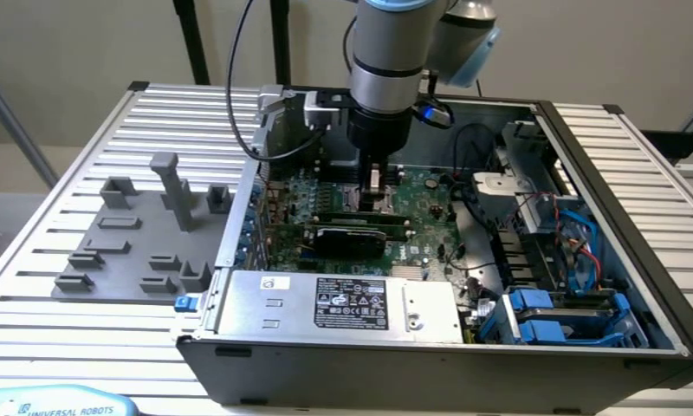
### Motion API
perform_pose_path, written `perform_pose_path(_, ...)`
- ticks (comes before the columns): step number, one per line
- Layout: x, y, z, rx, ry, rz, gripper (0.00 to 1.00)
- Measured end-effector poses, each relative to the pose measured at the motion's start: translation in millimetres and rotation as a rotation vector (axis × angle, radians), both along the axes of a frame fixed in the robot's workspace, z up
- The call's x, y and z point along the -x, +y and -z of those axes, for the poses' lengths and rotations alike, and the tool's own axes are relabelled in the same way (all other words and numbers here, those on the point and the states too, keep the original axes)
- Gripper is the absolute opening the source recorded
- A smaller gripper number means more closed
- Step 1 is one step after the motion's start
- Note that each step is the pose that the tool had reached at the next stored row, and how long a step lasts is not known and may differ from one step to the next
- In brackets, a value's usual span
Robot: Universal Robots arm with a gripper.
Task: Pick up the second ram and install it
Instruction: 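Press down the second ram until it locks into place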
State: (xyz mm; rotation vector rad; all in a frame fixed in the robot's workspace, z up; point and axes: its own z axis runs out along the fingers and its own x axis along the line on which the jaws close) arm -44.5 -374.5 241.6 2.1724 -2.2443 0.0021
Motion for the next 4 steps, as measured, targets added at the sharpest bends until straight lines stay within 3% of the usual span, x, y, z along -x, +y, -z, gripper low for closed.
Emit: perform_pose_path(4,0.0,0.0,-0.1,0.0002,0.0001,0.0,0.11)
